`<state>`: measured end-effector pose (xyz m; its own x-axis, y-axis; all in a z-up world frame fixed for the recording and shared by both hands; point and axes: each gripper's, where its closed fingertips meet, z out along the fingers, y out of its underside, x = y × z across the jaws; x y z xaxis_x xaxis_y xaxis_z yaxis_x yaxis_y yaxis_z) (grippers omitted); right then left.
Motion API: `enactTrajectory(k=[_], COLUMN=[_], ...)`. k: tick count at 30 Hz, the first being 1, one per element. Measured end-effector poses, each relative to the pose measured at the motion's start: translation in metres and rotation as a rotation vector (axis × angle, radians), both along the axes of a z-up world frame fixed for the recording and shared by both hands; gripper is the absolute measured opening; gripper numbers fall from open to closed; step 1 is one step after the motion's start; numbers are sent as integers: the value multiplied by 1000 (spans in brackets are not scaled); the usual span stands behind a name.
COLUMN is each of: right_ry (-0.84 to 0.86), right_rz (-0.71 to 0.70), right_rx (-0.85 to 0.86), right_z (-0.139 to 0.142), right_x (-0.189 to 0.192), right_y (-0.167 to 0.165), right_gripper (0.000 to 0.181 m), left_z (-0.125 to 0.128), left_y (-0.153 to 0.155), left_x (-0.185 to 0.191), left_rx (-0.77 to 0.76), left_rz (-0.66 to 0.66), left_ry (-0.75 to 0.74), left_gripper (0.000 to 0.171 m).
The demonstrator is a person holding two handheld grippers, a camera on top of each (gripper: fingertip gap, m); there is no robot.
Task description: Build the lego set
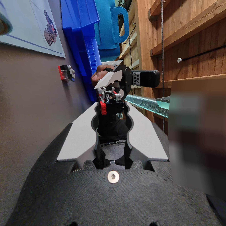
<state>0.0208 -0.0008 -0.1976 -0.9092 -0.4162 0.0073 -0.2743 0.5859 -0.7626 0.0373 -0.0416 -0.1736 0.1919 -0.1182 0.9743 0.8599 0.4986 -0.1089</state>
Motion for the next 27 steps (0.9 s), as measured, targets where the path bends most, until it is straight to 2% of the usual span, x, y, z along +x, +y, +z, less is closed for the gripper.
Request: enactTrajectory(k=[4, 11, 17, 22, 27], right_ry=[3, -42, -80, -57, -49], right_rz=[-13, -74, -203, -332, -353], right_rx=[-8, -64, -131, -101, -53], right_z=[0, 4, 8, -11, -27], right_x=[-1, -10, -35, -60, -65], right_y=[-1, 4, 15, 23, 22], right_gripper=[27, 41, 43, 43, 43], left_z=[-2, -8, -14, -17, -17], left_y=[-1, -9, -23, -33, -40], left_x=[-1, -3, -5, -6, -9], left_rx=[11, 29, 27, 31, 27], left_rz=[22, 82, 140, 159, 176], left_ry=[-20, -77, -121, -127, -128], left_gripper=[39, 39, 39, 39, 39])
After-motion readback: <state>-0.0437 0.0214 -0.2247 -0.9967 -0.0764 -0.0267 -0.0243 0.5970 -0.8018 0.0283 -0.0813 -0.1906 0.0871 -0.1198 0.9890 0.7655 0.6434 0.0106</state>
